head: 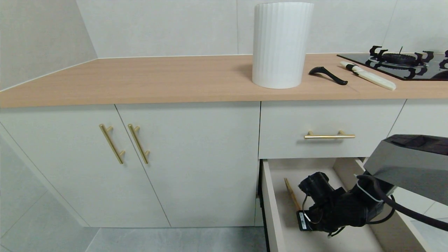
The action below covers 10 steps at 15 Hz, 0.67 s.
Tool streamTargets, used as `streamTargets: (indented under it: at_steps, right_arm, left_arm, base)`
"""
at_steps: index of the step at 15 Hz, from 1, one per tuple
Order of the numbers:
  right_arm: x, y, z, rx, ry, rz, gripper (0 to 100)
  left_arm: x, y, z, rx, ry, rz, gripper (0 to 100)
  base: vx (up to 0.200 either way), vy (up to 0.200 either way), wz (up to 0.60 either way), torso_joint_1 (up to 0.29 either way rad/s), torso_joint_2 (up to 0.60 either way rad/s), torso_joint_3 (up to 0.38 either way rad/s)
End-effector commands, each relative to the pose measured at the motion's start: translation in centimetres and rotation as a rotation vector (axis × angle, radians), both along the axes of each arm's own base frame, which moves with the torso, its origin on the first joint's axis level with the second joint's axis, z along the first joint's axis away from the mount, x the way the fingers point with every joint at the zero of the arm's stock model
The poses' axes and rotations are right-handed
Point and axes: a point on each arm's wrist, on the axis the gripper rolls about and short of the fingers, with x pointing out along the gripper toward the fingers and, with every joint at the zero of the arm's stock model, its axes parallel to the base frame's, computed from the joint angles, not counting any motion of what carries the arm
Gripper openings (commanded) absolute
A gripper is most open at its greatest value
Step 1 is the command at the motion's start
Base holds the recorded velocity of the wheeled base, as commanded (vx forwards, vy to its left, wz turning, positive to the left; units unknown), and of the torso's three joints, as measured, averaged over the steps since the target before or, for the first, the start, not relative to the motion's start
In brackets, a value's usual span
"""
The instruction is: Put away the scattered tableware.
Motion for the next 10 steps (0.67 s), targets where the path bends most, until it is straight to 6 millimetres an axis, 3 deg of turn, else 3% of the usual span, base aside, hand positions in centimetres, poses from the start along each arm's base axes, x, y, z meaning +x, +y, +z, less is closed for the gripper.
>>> streamTargets:
  at_steps: [1,7,9,10]
  right_arm:
    - [0.0,0.0,0.0,0.000,-0.001,0.000,100]
    - [0.0,0.0,0.3,0.003,-0.009,0.000,100]
    - [-0.1,-0.2,2.2,0.010,-0.059,-0.014,100]
    - [-0.3,-0.7,4.4,0.032,-0.110,-0.023,100]
  left_arm:
    - [0.0,0.0,0.0,0.000,0.000,0.000,100]
    - [0.0,0.0,0.0,0.000,0.000,0.000,100]
    - [0.0,0.0,0.0,0.000,0.000,0.000,100]
    - [0.0,0.0,0.0,0.000,0.000,0.000,100]
  base:
    - [0.000,0.000,0.00,0.000,0.00,0.000]
    - [0.000,0.000,0.00,0.000,0.00,0.000]
    - [0.000,0.000,0.00,0.000,0.00,0.000]
    - [0.000,0.000,0.00,0.000,0.00,0.000]
